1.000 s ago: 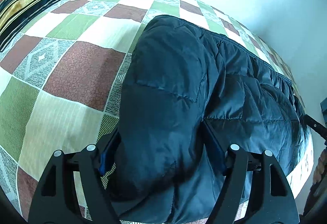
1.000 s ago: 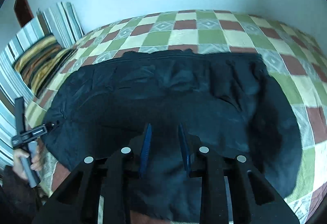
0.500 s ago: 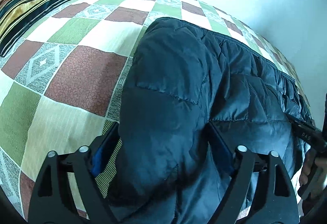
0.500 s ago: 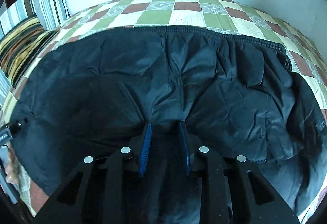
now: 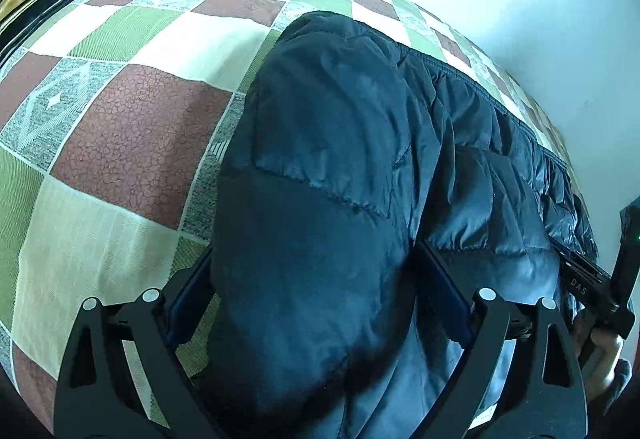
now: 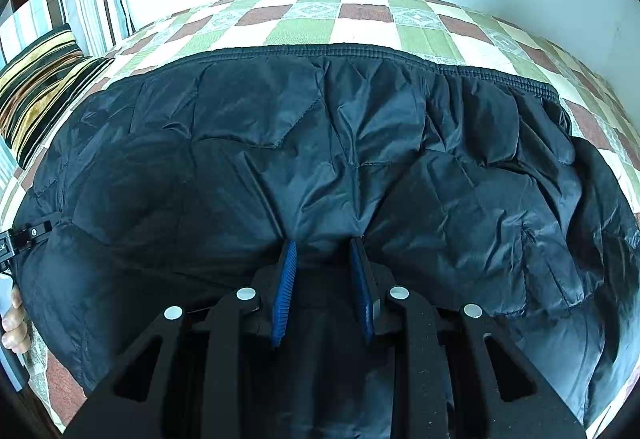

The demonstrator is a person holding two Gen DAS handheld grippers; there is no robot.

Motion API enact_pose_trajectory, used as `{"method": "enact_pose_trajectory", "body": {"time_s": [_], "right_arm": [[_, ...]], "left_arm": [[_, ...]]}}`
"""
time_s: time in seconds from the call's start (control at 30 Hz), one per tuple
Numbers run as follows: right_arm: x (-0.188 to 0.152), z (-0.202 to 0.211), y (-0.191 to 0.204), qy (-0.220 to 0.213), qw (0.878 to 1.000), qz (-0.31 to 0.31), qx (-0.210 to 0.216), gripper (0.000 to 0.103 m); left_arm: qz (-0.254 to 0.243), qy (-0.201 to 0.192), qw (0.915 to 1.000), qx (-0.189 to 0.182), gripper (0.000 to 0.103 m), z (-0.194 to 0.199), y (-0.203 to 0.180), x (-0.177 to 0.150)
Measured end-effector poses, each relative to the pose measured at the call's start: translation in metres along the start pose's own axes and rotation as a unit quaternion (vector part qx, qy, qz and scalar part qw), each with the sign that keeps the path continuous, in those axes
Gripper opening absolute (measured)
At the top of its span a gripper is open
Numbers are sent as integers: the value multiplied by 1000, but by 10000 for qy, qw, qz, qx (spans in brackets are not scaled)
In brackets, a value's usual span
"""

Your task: Fold large clothes

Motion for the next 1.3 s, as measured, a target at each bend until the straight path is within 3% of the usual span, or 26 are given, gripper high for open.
{"method": "enact_pose_trajectory", "body": {"time_s": [0.53, 0.6, 0.8, 0.83, 0.87, 0.93, 1.03, 1.1, 1.2, 1.3], "right_arm": [[-1, 0, 0, -41, 10000, 3, -7, 28], [-1, 0, 1, -57, 10000, -5, -9, 28], [1, 0, 2, -78, 10000, -19, 3, 28], [0, 0, 1, -76, 10000, -1, 1, 28], [0, 0, 1, -85, 10000, 4, -4, 28], [0, 0, 0, -82, 10000, -3, 12, 28], [1, 0, 1, -85, 10000, -2, 13, 28], [-1, 0, 0, -94, 10000, -9, 20, 28], [-1, 0, 0, -90, 10000, 0, 2, 28], [-3, 1, 0, -94, 10000, 3, 8, 28]], "left_arm": [[178, -41, 9997, 145, 94, 7, 8, -7], [180, -39, 9997, 183, 99, 3, 5, -8], [185, 79, 9998, -68, 99, -6, 1, -1], [155, 89, 9998, -95, 94, -6, -2, 0], [119, 122, 9996, -217, 81, -6, -6, 1], [167, 198, 9988, -416, 68, -7, -10, 2], [159, 246, 9983, -495, 59, -10, -12, 2], [140, 241, 9980, -567, 47, -9, -13, 1], [-42, 157, 9988, -463, 30, -2, -20, 3], [-242, 17, 9993, -296, 20, 14, -30, 7]]}}
Point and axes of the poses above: each gripper's, at about its wrist camera, not at the fingertips, and z roughly against the way its jaws point, y to its left, x to its top, the point moved 3 cm from there along -z, roughly the way its jaws point, and after that the axes turned 3 degrees about x, right-handed, at the moved point
